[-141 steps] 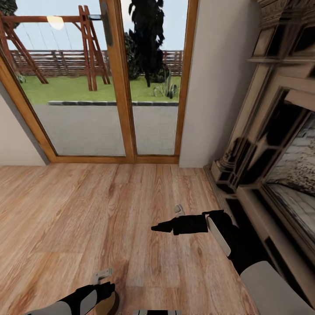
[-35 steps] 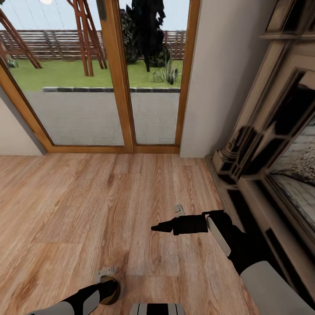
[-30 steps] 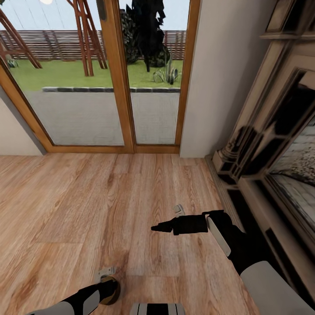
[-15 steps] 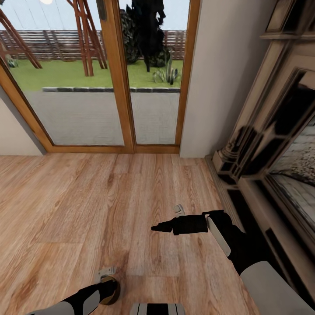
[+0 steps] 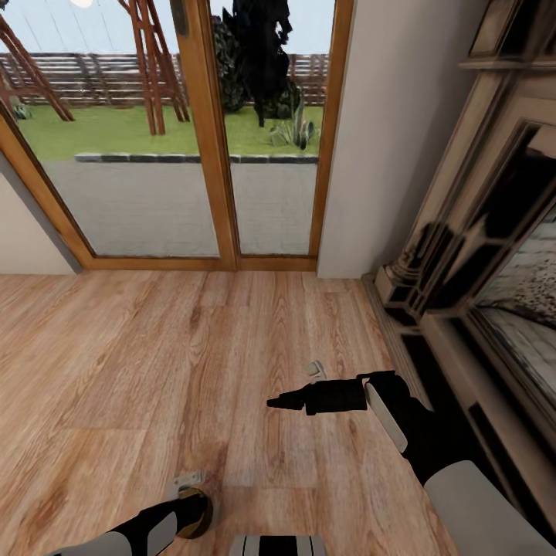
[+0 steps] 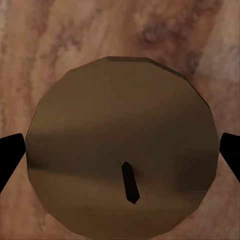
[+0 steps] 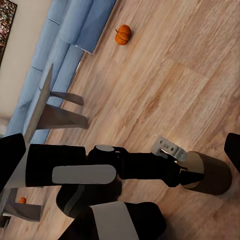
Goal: Place each of the two pumpkins and all three candles from the living room inside a cabinet in the living room (use any cabinet), then make sure every cabinet is closed, and position the cauldron so it is next to a table in the living room.
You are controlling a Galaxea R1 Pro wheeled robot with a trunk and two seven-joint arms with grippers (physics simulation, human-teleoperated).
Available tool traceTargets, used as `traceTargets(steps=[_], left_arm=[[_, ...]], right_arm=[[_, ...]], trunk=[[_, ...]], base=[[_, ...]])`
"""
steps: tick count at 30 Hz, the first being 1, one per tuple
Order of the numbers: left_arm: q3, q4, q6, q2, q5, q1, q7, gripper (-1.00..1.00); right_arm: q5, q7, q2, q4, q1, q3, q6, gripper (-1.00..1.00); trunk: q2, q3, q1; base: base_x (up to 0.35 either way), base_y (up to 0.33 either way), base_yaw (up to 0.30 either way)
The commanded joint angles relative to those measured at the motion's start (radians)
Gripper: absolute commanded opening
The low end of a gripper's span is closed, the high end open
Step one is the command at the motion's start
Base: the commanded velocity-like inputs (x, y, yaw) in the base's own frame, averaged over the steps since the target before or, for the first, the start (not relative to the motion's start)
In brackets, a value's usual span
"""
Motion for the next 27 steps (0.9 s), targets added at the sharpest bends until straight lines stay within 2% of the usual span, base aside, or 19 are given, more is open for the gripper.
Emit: traceTargets(steps=[1,4,16,20,24,25,26,27], left_arm=[[-0.006,-0.003,0.006,0.001,0.015,0.001,0.005,-1.0],[-0.006,-0.003,0.006,0.001,0.016,0.001,0.005,-1.0],[-0.004,-0.012,0.015,0.009,0.021,0.001,0.004,-1.0],[-0.001,-0.016,0.08,0.021,0.023,-0.009,0.003,-1.0],[0.003,-0.041,0.162,0.068,0.027,-0.057,0.002,-1.0],[0.004,-0.067,0.189,0.086,0.027,-0.066,0.002,-1.0],[0.006,-0.124,0.24,0.118,0.028,-0.074,0.002,-1.0],[0.008,-0.149,0.26,0.13,0.029,-0.076,0.003,-1.0]], right_arm=[[-0.005,-0.001,-0.001,0.0,-0.001,0.002,0.005,1.0],[-0.005,-0.001,-0.001,0.0,-0.001,0.002,0.005,1.0],[-0.004,-0.001,-0.001,0.0,-0.001,0.002,0.005,1.0],[-0.005,-0.001,-0.001,0.001,-0.001,0.001,0.005,1.0],[-0.006,-0.001,-0.002,0.001,-0.001,0.0,0.003,1.0],[-0.006,-0.001,-0.002,0.001,-0.001,-0.004,0.001,1.0],[-0.005,-0.001,-0.002,0.001,-0.001,-0.011,-0.002,1.0],[-0.005,-0.001,-0.002,0.001,-0.001,-0.013,-0.003,1.0]], trunk=[[0.0,-0.001,0.0],[0.0,-0.001,0.0],[0.003,0.046,-0.005],[0.004,0.061,-0.007],[0.004,0.076,-0.009],[0.005,0.08,-0.01],[0.005,0.084,-0.01],[0.005,0.088,-0.01]], base=[[0.0,0.0,0.0],[0.0,0.0,0.0],[0.0,0.0,0.0],[0.0,0.0,0.0],[0.0,0.0,0.0],[0.0,0.0,0.0],[0.0,0.0,0.0],[0.0,0.0,0.0]])
